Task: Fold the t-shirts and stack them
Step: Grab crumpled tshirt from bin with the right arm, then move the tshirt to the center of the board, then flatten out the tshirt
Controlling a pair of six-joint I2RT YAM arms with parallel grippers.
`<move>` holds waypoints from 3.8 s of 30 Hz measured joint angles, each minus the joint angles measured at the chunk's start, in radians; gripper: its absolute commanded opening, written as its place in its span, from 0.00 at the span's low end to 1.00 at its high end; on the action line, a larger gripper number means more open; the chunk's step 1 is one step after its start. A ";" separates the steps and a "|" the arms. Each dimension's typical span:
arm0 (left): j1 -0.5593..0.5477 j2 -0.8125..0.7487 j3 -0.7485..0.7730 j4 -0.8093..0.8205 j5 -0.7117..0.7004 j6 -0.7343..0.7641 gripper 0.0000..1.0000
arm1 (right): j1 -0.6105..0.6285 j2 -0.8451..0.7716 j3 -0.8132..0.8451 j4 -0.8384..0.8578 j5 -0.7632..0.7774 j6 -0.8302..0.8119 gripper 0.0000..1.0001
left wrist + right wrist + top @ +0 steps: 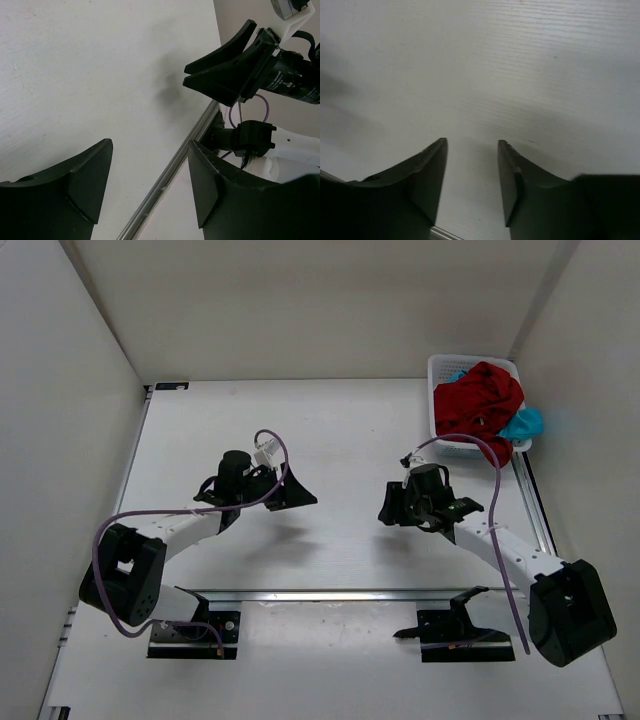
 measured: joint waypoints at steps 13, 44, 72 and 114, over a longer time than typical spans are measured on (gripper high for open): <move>-0.216 -0.056 -0.068 0.035 -0.142 0.013 0.19 | -0.046 0.220 0.329 -0.041 0.014 -0.005 0.00; -0.315 -0.013 -0.134 0.104 -0.225 0.028 0.37 | -0.513 0.928 1.158 -0.304 0.399 -0.269 0.02; 0.159 -0.239 -0.126 0.038 -0.198 -0.136 0.50 | -0.017 0.319 1.661 -0.155 -0.165 -0.225 0.00; 0.278 -0.106 -0.090 -0.383 -0.595 0.045 0.70 | -0.098 0.218 0.019 0.072 0.136 0.094 0.47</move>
